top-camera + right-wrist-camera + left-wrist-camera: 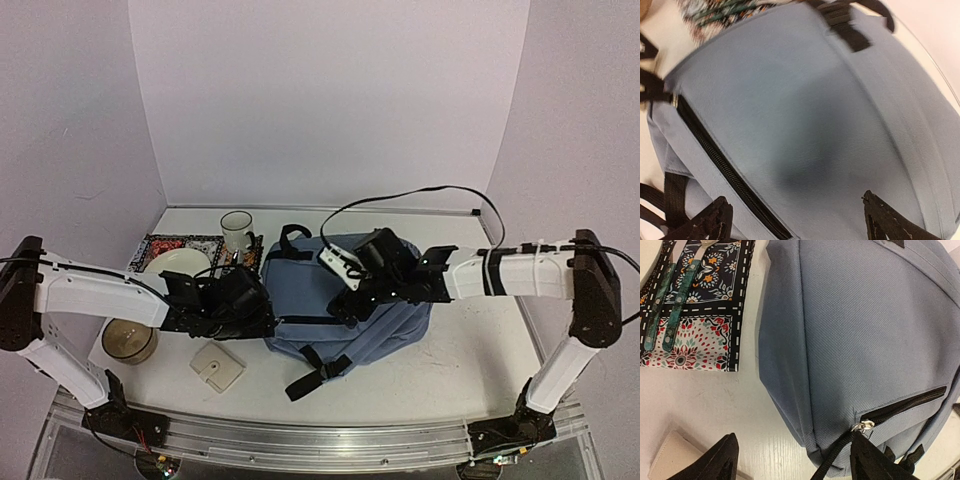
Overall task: Pack the student bag
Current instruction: Pick up the pocket on the back of the student bag.
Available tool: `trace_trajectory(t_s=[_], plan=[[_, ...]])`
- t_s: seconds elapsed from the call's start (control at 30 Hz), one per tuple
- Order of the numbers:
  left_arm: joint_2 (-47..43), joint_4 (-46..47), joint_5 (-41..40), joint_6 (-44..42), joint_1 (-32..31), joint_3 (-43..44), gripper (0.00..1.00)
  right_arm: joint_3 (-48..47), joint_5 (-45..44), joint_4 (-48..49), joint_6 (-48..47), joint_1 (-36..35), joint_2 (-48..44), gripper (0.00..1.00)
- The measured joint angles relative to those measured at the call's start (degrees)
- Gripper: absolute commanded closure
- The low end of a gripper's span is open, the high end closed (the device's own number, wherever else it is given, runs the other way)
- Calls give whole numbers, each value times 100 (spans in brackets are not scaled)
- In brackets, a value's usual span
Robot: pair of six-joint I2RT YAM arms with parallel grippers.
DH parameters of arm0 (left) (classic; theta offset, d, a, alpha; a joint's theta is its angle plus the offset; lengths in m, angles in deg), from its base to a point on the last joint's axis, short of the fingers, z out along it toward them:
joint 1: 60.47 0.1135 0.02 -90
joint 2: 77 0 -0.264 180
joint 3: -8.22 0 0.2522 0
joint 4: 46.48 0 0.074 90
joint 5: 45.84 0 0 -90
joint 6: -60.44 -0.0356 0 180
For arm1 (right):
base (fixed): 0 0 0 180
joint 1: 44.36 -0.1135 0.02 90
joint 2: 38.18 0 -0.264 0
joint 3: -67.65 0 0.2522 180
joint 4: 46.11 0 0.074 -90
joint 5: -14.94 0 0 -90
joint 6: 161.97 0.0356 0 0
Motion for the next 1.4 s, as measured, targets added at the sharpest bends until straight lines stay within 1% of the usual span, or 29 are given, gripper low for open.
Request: trace_trajectory(t_s=[0.13,0.27,0.4,0.6,0.73,1.0,1.03,1.07,1.23,1.33,1.37,1.4], plan=[[97,364,319,2,91,-53,22,-146,-86,-107,-569,-173,435,8],[255,664,530,1,124,-72,22,-319,-297,-191,-895,-256,697,9],[365,761,641,-21,145,-80,23,-508,-636,-202,-1075,-261,874,14],[417,835,675,-53,146,-81,24,-676,-1199,-206,-1163,-289,1030,29],[418,845,676,-70,145,-81,24,-730,-1480,-179,-1185,-314,1030,36],[417,856,676,-72,157,-87,24,-729,-1583,-148,-1416,-336,1030,37],[415,873,679,-72,165,-101,24,-724,-1583,-141,-1478,-360,1030,40],[411,885,689,-70,179,-123,24,-713,-1588,-129,-1548,-382,1031,44],[332,886,797,-68,268,-196,24,-708,-1661,-82,-1729,-478,1165,75],[198,886,853,-59,320,-259,24,-708,-1668,-77,-1708,-521,1200,89],[138,880,873,-46,335,-281,24,-708,-1671,-73,-1735,-525,1201,95],[50,877,890,-36,352,-319,24,-708,-1673,-65,-1739,-524,1201,98]])
